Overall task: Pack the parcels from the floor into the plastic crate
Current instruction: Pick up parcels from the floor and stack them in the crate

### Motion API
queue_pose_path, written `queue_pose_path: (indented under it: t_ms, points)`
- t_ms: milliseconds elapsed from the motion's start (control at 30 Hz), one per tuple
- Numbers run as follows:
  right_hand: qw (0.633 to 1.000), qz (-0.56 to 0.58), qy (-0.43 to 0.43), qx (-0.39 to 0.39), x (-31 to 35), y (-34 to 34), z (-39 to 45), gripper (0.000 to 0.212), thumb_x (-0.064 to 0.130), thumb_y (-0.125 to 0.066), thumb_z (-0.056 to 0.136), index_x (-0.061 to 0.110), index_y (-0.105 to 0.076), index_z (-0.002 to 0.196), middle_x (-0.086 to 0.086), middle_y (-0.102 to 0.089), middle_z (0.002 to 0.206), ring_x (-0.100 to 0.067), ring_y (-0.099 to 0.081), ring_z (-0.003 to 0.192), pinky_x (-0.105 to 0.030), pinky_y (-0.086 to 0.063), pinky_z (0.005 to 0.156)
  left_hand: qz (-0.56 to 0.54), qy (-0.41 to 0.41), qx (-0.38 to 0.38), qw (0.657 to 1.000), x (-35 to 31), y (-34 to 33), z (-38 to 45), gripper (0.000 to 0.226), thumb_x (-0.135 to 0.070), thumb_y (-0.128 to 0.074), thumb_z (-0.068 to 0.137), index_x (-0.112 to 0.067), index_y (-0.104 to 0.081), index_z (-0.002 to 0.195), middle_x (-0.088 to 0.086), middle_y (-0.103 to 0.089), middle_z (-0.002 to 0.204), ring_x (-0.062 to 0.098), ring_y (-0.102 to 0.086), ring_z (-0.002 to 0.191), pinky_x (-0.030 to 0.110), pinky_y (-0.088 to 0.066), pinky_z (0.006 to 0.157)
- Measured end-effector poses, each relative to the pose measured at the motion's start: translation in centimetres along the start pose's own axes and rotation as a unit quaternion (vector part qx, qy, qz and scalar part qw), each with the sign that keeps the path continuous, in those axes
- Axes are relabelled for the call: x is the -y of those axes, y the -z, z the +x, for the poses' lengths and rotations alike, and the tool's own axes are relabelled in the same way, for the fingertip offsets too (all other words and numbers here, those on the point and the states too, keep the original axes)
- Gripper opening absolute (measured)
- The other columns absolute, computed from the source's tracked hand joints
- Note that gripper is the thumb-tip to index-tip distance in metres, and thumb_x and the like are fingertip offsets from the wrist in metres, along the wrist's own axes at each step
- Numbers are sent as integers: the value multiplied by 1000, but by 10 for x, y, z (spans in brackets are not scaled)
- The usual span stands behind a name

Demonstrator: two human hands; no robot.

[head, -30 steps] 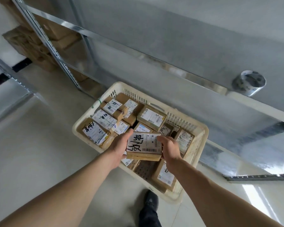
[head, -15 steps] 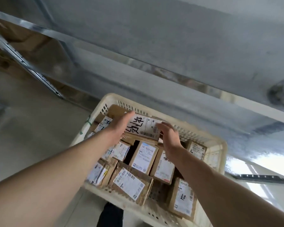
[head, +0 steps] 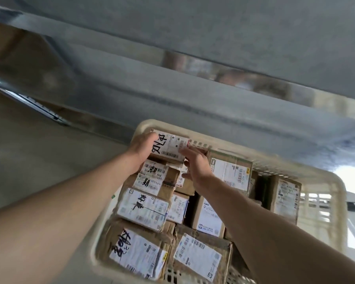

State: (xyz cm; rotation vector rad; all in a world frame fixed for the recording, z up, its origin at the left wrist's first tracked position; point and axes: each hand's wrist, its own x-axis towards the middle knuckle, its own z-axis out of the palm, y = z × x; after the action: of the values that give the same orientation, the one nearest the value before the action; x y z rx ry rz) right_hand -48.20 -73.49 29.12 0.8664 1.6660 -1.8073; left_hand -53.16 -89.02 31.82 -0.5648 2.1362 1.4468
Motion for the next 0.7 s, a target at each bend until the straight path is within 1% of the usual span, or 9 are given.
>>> queue_pose_path:
  t_ms: [67, 133, 200, 300, 400, 467, 567, 600, 700]
  points:
    - [1000, 14, -16, 3, -4, -7, 1, 43, 28, -61, 94, 24, -58, 137, 6, -67, 122, -20, -56, 115, -43, -44, 90, 27, 7, 10, 1000, 6, 5, 0, 34, -25, -46, 85, -20, -54, 118, 17, -68, 94, 27, -65, 82, 30, -46, 63]
    - [999, 21, -27, 5, -5, -11, 0, 37, 26, -60, 95, 22, -62, 131, 4, -69, 121, -20, -58, 115, -44, -45, 91, 49, -4, 12, 999, 6, 7, -3, 21, -19, -43, 91, -16, -54, 108, 16, -60, 84, 24, -58, 71, 28, -43, 58]
    - [999, 5, -33, 6, -1, -12, -2, 22, 29, -59, 95, 26, -68, 115, 3, -70, 116, -19, -60, 109, -43, -46, 88, 129, -32, 1, 991, 4, 2, -9, 15, -19, -40, 95, -16, -53, 89, 18, -60, 89, 22, -52, 64, 27, -38, 54]
    - [999, -20, -43, 8, 6, -13, -4, 9, 37, -59, 95, 33, -66, 99, 11, -65, 106, -15, -57, 103, -48, -44, 100, 272, -46, -48, 960, 6, -5, -14, 47, -36, -33, 94, -9, -48, 59, 25, -59, 111, 16, -50, 63, 30, -41, 65]
    - [998, -48, -45, 4, 11, -13, -7, 10, 43, -58, 96, 36, -63, 90, 14, -59, 101, -16, -54, 102, -50, -45, 104, 329, -30, -54, 942, 6, -4, -16, 61, -52, -22, 87, -8, -54, 60, 22, -60, 110, 28, -60, 81, 41, -51, 80]
    - [998, -48, -45, 7, 13, -11, -13, 11, 45, -57, 97, 36, -64, 95, 7, -61, 113, -21, -53, 109, -51, -45, 106, 332, -5, -42, 942, 1, 0, -19, 58, -48, -24, 94, -8, -56, 68, 17, -62, 91, 25, -59, 73, 34, -48, 68]
    - [999, -23, -36, 9, 17, -2, -28, 45, 48, -56, 97, 26, -59, 137, -3, -54, 143, -24, -50, 122, -47, -45, 102, 317, 14, -34, 948, -7, 8, -26, 50, -38, -28, 102, -9, -53, 70, 9, -56, 72, 19, -51, 62, 30, -36, 57]
    - [999, -16, -32, 7, 19, 3, -36, 52, 48, -55, 97, 22, -55, 142, -6, -52, 149, -26, -50, 127, -47, -45, 102, 313, 18, -40, 949, -10, 10, -30, 49, -37, -29, 103, -9, -53, 71, 8, -55, 71, 19, -51, 62, 30, -35, 55]
    - [1000, 1, -15, -2, 24, 29, -63, 48, 48, -52, 100, 12, -59, 130, -24, -46, 151, -44, -46, 138, -60, -41, 111, 271, 16, -46, 961, -18, 7, -44, 46, -37, -32, 101, -11, -51, 70, 7, -53, 69, 21, -50, 61, 29, -32, 55]
